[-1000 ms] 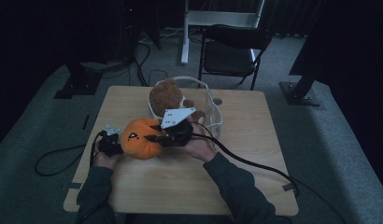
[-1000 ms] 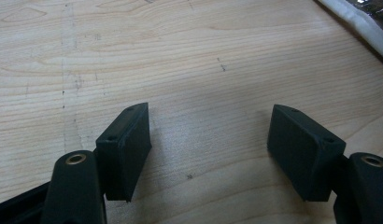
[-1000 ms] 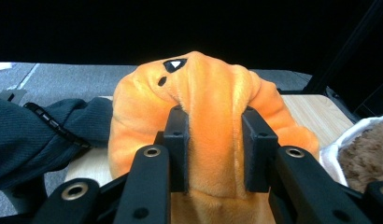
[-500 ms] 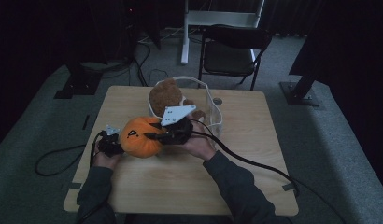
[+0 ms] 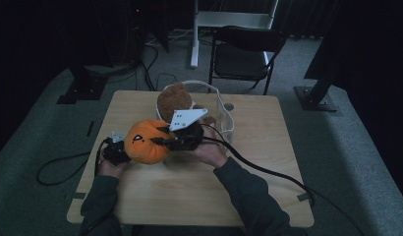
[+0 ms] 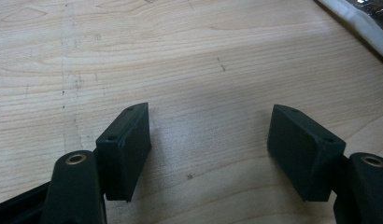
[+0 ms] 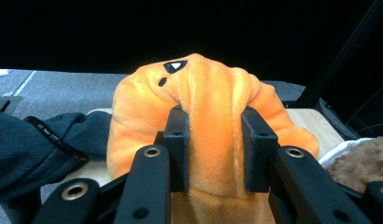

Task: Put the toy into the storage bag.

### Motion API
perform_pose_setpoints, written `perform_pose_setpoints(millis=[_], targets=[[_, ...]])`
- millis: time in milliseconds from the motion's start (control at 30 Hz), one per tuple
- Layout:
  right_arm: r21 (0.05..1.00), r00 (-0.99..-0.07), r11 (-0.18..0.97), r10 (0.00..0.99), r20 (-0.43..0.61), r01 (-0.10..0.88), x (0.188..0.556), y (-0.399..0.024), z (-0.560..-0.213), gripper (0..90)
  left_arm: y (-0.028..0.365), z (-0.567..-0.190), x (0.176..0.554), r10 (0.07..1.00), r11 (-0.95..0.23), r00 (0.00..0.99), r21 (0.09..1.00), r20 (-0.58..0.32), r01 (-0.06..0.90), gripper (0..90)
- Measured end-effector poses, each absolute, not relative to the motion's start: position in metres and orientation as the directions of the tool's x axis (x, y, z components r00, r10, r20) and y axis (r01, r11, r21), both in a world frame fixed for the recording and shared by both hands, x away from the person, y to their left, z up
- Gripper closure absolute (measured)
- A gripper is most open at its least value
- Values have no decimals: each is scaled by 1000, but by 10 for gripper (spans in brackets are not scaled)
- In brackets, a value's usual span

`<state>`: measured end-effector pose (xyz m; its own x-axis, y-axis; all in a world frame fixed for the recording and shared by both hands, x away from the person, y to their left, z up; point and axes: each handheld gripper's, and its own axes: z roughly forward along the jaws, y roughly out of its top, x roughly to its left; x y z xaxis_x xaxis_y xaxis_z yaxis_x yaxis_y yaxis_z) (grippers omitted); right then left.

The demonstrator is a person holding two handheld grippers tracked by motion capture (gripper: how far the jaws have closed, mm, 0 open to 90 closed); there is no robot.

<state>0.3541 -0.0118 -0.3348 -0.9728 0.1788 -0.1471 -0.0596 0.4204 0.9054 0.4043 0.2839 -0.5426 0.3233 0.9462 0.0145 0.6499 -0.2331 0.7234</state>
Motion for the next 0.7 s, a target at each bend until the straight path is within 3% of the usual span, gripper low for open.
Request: perform_pose_setpoints(millis=[700], targets=[[916, -967, 395, 199, -157, -67, 355, -19, -319, 680, 284, -543, 404, 947, -230, 322, 724, 12, 650, 306]])
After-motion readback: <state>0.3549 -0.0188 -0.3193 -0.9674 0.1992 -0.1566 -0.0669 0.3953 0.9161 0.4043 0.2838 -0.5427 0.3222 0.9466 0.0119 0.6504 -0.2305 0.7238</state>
